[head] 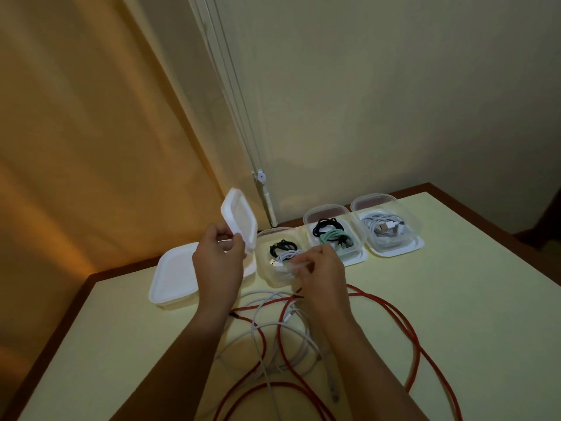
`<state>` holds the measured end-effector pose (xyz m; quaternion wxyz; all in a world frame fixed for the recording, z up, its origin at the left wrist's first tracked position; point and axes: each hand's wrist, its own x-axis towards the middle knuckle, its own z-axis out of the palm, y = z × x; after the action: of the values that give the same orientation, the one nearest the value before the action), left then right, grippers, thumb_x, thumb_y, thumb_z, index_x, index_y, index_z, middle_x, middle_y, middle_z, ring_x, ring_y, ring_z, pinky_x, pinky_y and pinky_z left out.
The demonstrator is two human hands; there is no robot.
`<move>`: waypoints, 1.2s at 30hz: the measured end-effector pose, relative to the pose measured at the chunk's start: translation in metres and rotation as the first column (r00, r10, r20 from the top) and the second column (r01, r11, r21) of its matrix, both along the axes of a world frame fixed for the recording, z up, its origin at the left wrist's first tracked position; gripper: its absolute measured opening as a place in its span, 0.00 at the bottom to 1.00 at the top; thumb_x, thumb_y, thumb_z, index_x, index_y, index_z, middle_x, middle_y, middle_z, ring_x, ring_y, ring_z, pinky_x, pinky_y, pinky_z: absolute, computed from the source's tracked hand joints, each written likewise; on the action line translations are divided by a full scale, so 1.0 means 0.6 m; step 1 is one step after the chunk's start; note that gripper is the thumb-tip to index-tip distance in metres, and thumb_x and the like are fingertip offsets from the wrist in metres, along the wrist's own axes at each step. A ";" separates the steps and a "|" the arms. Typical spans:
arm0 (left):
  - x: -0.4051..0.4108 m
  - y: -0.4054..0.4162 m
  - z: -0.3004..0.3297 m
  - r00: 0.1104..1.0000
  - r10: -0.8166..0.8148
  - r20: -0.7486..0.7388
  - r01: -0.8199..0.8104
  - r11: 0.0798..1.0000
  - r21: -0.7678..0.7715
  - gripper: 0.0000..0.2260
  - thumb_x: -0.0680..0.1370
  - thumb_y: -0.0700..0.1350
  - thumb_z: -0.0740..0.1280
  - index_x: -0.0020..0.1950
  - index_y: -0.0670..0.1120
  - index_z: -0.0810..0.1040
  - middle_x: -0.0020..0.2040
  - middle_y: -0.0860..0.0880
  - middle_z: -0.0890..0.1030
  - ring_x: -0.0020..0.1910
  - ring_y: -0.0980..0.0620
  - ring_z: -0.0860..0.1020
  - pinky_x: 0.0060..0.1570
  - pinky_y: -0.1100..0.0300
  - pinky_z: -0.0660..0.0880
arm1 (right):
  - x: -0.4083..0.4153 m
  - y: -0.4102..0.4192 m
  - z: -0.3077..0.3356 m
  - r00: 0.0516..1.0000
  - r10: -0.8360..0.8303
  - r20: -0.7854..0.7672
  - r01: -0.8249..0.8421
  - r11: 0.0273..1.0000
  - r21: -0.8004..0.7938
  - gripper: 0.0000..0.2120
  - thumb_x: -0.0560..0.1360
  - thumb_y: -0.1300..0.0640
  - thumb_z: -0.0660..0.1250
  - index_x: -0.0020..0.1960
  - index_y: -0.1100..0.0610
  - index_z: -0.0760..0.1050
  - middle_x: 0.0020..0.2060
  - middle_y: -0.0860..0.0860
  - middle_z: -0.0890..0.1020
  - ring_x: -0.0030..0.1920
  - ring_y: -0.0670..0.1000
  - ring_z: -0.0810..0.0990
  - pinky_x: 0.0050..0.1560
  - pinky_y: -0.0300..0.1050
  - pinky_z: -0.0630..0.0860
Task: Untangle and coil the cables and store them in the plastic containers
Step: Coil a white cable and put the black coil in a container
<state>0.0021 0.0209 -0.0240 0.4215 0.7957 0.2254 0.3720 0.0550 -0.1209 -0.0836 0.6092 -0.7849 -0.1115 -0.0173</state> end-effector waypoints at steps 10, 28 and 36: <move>-0.009 -0.021 -0.029 0.992 -0.120 -0.026 0.122 0.975 0.186 0.05 0.78 0.37 0.67 0.47 0.48 0.76 0.43 0.53 0.78 0.42 0.59 0.76 0.35 0.70 0.72 | 0.018 -0.024 0.045 0.988 -0.154 0.024 0.141 0.949 0.281 0.06 0.75 0.59 0.73 0.47 0.47 0.83 0.51 0.47 0.81 0.47 0.41 0.81 0.46 0.29 0.76; 0.041 -0.055 -0.120 0.788 -0.111 -0.606 0.468 0.747 0.471 0.13 0.82 0.41 0.61 0.63 0.47 0.80 0.61 0.46 0.80 0.57 0.51 0.77 0.57 0.59 0.74 | 0.027 -0.013 0.019 0.989 -0.078 0.126 0.073 0.996 0.045 0.08 0.76 0.64 0.72 0.51 0.54 0.85 0.50 0.47 0.75 0.47 0.41 0.78 0.46 0.25 0.73; 0.011 -0.060 -0.108 0.768 -0.159 -0.621 0.456 0.816 0.355 0.15 0.82 0.40 0.60 0.66 0.49 0.79 0.63 0.50 0.80 0.60 0.51 0.77 0.63 0.57 0.72 | 0.024 -0.001 -0.005 0.997 -0.017 0.076 0.021 0.998 -0.055 0.08 0.77 0.65 0.70 0.54 0.57 0.83 0.53 0.47 0.73 0.44 0.36 0.75 0.43 0.18 0.69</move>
<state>0.0087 -0.0149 -0.0887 0.1784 0.9749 0.1004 0.0869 0.0696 -0.1217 -0.0865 0.5823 -0.8014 -0.1275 -0.0496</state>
